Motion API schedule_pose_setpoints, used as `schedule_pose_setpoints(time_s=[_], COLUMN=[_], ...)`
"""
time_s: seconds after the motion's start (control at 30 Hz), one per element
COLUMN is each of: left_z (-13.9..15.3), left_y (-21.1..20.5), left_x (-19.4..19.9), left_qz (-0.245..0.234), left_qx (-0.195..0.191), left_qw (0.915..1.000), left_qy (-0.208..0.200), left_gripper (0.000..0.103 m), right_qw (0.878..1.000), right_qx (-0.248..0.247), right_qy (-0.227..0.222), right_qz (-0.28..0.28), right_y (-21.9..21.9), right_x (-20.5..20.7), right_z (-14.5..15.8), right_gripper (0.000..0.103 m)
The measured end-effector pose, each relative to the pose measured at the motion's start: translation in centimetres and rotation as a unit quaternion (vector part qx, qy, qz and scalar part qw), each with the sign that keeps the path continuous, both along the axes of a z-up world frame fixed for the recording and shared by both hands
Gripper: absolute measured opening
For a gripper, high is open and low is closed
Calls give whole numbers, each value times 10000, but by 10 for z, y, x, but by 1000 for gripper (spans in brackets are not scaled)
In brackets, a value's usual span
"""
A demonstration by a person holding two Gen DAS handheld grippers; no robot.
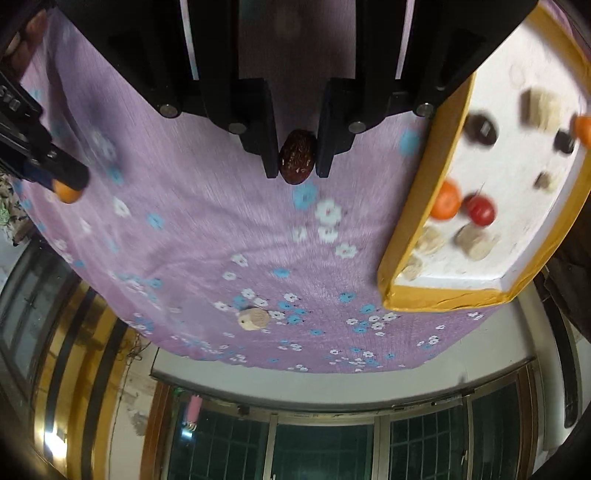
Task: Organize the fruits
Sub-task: 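Carry the orange and red date toward the tray with both tools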
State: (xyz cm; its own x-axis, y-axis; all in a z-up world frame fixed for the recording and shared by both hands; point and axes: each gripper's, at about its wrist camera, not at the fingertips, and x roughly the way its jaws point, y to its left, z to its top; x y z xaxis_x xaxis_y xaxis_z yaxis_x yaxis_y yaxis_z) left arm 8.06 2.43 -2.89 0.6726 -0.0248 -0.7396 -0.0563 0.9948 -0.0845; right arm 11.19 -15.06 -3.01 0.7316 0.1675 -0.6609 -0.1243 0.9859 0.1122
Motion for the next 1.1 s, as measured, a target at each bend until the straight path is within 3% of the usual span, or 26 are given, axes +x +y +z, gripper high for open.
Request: schedule_pose_setpoints(time_s=[0.37, 1.1], left_z=[14, 17], left_y=[30, 56], left_x=[-65, -83], left_qz=[226, 602], left_qx=[163, 204], left_qw=[9994, 9978], left_qy=[-220, -189], left_gripper=[18, 18], right_qw=[9999, 9986], right_qx=[112, 185], right_qy=[-35, -283], right_qz=[-18, 397], right_y=[25, 73], right_x=[-65, -91], right_z=[-2, 10], right_gripper=[33, 33])
